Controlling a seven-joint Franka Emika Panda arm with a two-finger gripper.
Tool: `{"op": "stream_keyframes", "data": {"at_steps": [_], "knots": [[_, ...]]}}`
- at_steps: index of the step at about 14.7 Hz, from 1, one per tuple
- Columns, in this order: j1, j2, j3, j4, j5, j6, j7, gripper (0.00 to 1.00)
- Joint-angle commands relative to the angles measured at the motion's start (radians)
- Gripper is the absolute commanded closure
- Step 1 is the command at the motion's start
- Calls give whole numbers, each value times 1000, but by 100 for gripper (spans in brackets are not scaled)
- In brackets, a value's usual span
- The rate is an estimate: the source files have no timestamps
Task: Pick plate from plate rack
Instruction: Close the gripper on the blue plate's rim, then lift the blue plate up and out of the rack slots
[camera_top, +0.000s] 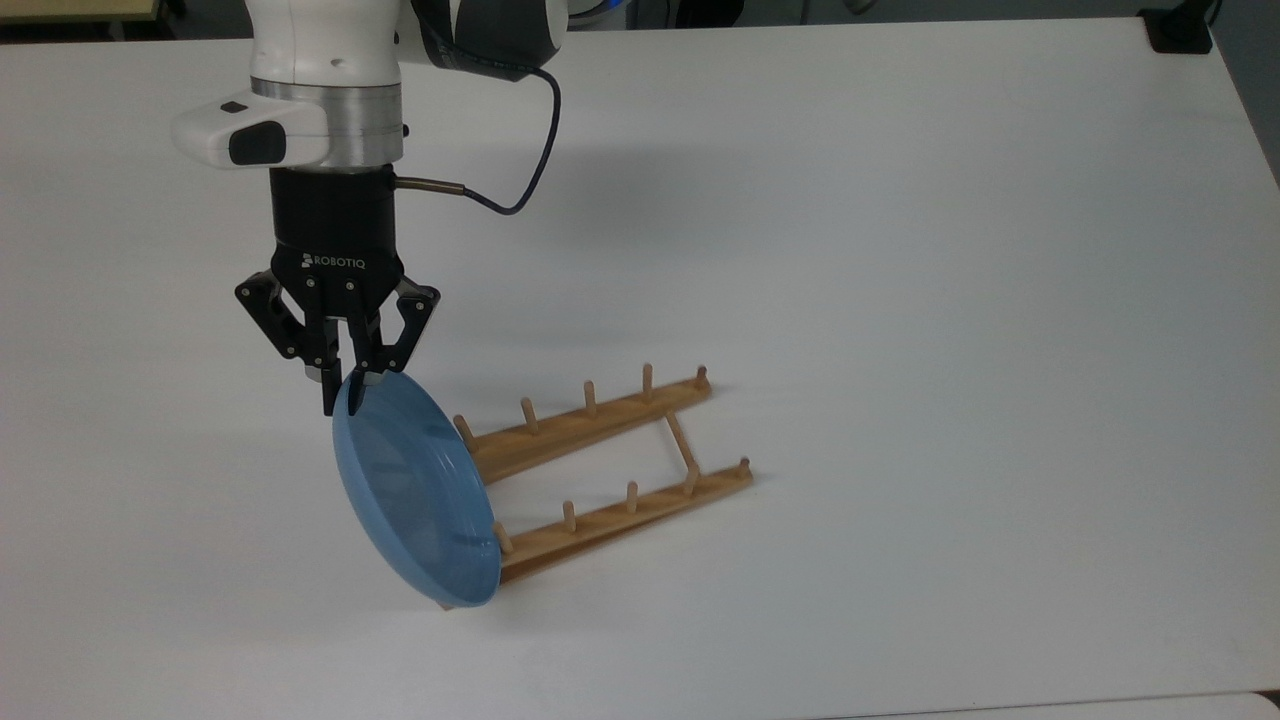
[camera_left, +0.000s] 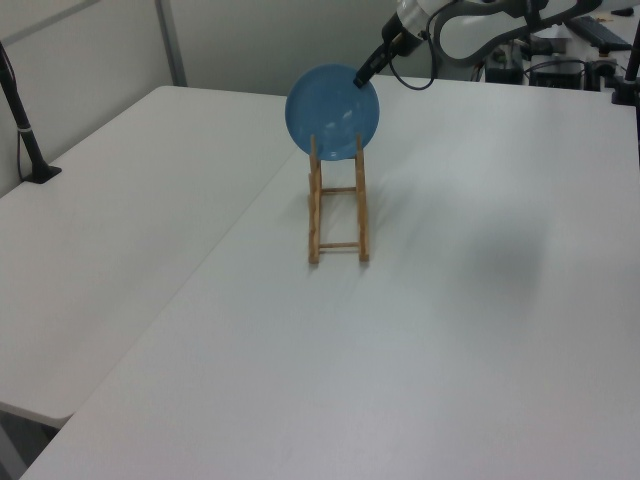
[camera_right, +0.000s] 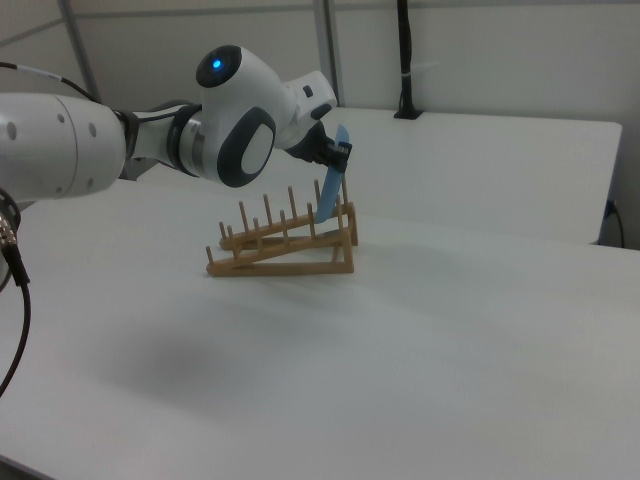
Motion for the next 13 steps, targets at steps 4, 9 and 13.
{"op": "stream_keyframes", "data": {"at_steps": [4, 9, 13], "knots": [[-20, -56, 2, 5, 21, 1, -19, 100], [-38, -146, 5, 6, 77, -161, -8, 100], [-46, -234, 3, 6, 135, -547, -15, 100]]}}
